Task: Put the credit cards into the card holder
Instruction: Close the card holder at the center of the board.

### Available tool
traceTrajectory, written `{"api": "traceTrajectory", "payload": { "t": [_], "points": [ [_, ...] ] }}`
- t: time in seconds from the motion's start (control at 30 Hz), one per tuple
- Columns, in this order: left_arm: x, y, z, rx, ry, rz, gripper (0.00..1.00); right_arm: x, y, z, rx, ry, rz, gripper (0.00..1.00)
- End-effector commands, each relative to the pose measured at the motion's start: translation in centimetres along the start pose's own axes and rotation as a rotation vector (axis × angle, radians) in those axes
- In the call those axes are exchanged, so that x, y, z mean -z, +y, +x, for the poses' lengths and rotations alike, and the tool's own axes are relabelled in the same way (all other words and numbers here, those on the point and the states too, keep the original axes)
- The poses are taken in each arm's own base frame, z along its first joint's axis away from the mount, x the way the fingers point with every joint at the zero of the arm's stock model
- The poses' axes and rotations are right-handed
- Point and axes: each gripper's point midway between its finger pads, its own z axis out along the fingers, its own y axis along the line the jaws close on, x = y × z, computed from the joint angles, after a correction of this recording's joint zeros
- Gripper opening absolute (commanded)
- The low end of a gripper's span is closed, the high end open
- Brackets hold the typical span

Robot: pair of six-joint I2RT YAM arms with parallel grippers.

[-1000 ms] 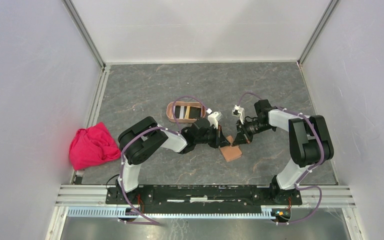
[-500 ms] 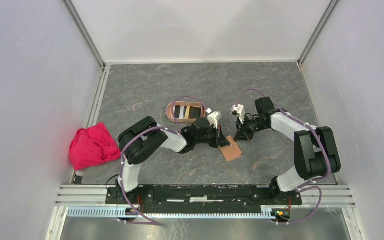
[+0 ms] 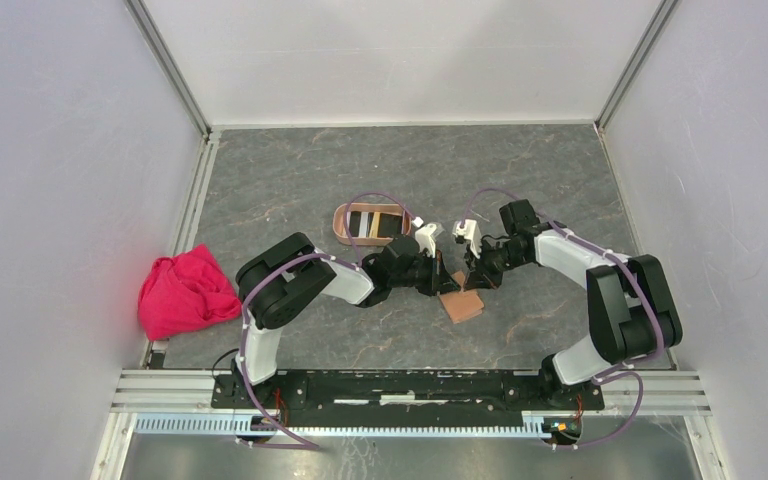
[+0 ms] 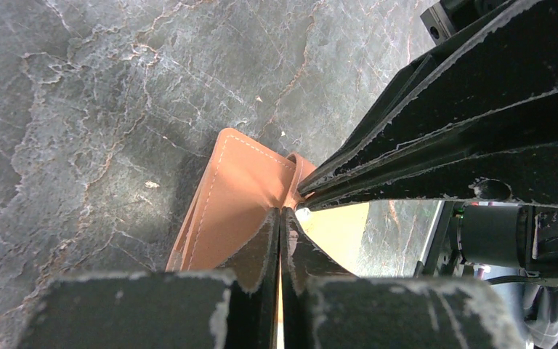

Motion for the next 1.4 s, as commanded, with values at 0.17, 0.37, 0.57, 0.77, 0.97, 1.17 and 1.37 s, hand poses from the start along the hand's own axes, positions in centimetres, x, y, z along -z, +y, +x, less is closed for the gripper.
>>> {"api": "traceTrajectory", "payload": {
  "t": [0.17,0.37,0.57,0.77,0.97,1.17,1.37],
  "points": [
    [0.3,0.7,1.0,-0.027,0.032,-0.007,0.03,0.4,0.6,-0.6,0.088,-0.009,-0.002,0.12],
    [0.3,0.7,1.0,-0.026,0.033,-0.006,0.03,0.2,1.3,-1.0,0.105,-0.02,-0.033,0.12],
    [0.3,0.7,1.1,-0.026,0.034,-0.005,0.03,-0.2,1.5,-0.6,0.1,-0.002,-0.047,0.12],
    [0.3,0.6,1.1,-0.028,0.034,-0.003,0.02,-0.3,1.1,0.0,0.09,0.027,-0.025,0.11],
    [0.3,0.6,1.1,-0.029,0.034,-0.001,0.02,-0.6,1.0,0.9,0.075,0.058,-0.02,0.06],
    [0.3,0.5,1.1,-0.029,0.034,0.003,0.02,-0.9,1.3,1.6,0.068,0.089,-0.031,0.05],
    [0.4,0.5,1.1,-0.031,0.032,0.005,0.02,-1.4,1.5,2.4,0.059,0.13,-0.042,0.03]
  ]
}}
